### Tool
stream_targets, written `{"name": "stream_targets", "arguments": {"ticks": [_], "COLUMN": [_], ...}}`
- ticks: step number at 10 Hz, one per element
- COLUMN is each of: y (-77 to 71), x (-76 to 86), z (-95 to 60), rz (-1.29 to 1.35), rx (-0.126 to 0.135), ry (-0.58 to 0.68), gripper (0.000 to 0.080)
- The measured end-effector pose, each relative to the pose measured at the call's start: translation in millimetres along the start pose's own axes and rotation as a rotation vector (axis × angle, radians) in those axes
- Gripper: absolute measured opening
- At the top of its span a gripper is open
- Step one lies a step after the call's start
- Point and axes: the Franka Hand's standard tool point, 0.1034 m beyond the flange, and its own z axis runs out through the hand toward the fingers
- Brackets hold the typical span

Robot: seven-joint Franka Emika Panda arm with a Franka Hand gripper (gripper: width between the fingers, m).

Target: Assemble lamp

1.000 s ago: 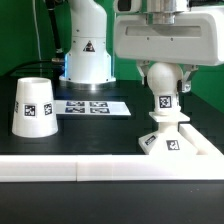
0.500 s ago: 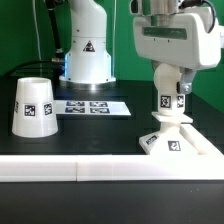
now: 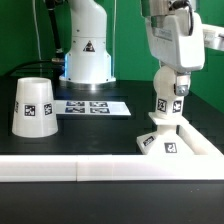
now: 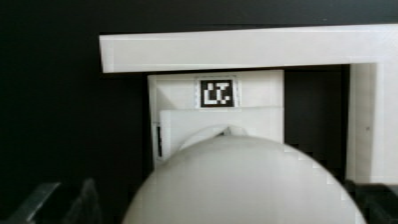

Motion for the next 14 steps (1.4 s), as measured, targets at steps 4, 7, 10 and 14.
{"name": "stream_targets", "arguments": {"ticks": [4,7,10,14], "y": [-1.8,1.4,1.3,-3.4], "x": [-4.8,-3.3,-3.1,-3.0], "z": [-5.5,-5.0,-4.8,-6.0], "rz": [-0.351,-0.6,-0.848,-1.341], "rx": [0.0,0.0,-0.003,-0.005], "ry": [0.008,0.01,0.013,0.052], "gripper": [0.0698,0.0699,0.0699,0.0699]}}
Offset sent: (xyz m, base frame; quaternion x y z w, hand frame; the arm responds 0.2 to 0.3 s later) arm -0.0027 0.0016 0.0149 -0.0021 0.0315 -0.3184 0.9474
